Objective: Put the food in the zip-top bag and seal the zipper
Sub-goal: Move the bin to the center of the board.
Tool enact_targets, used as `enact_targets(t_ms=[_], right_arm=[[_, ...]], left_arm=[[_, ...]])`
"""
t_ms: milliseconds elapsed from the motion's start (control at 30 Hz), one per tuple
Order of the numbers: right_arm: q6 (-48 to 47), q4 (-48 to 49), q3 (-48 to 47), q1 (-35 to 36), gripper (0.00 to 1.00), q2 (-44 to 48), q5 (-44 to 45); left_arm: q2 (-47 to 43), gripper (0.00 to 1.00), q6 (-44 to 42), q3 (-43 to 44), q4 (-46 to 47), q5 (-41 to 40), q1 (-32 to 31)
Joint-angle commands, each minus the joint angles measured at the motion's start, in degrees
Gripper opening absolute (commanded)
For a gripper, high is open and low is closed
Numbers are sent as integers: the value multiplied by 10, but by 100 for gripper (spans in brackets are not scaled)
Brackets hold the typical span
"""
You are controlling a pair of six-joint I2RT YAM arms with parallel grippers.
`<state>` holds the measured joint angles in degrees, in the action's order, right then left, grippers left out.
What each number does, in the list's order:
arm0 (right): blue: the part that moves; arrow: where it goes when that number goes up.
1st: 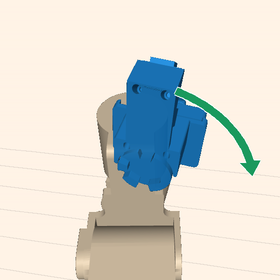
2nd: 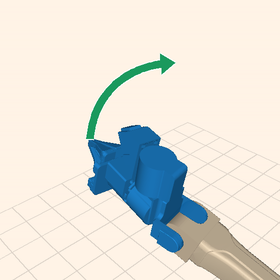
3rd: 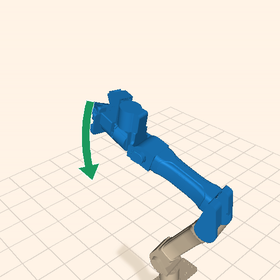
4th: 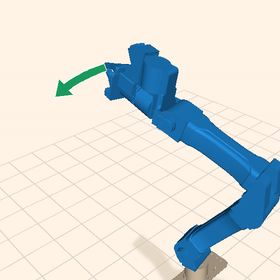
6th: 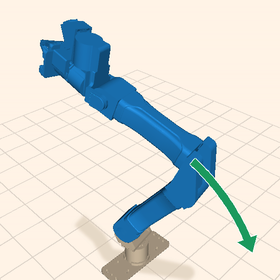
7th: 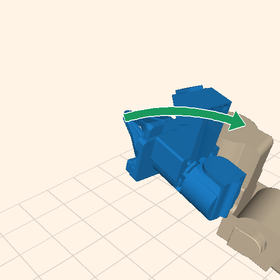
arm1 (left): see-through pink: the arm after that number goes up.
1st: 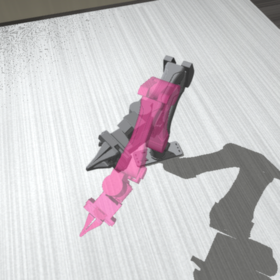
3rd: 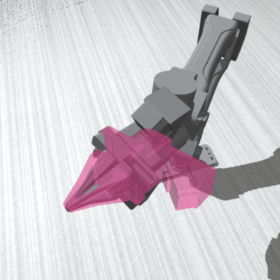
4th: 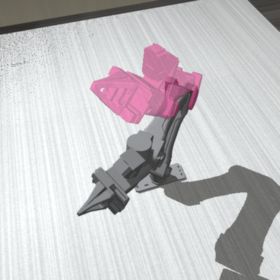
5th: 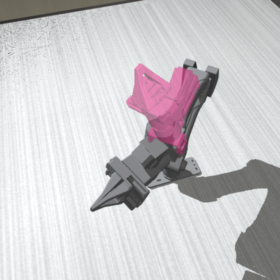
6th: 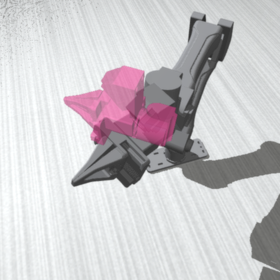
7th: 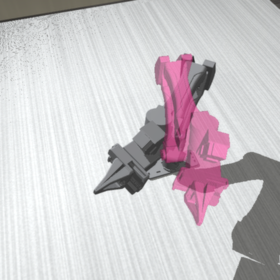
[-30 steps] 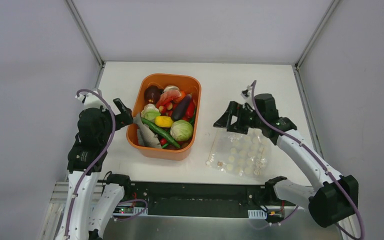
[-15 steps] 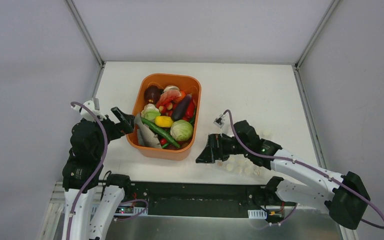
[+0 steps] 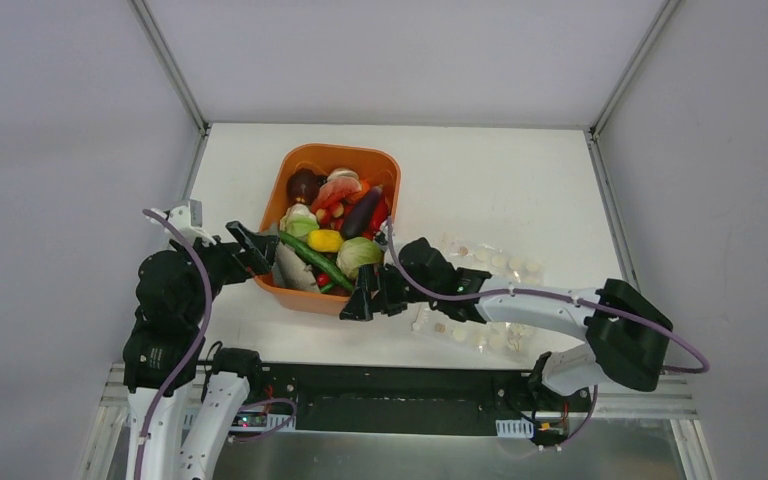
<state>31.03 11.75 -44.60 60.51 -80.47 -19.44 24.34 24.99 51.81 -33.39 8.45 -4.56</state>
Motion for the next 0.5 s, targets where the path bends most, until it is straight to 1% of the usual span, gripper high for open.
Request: enact_targets(t_ms=[0, 67, 133, 200, 233, 267, 367, 467], right_arm=[[10, 96, -69, 0, 99, -52, 127], [-14, 94, -110, -4, 99, -91, 122], [-34, 60, -161, -14, 99, -130, 103], [-66, -4, -216, -24, 99, -162, 82], [-70, -58, -238, -29, 99, -168, 80], [-79, -77, -242, -32, 99, -165, 72], [-88, -83, -189, -34, 99, -117, 84], [-79, -102, -120, -33, 99, -29, 141]], left_arm=[[-11, 100, 8, 32, -7, 28, -2], [-15, 100, 9, 35, -11, 30, -2], [-18, 100, 11, 38, -12, 32, -2], [-19, 100, 10, 40, -18, 36, -2], [-19, 100, 8, 43, -23, 38, -2], [-18, 100, 5, 46, -30, 41, -2], [-20, 100, -6, 51, -46, 49, -2], [-26, 100, -9, 44, -45, 51, -2]])
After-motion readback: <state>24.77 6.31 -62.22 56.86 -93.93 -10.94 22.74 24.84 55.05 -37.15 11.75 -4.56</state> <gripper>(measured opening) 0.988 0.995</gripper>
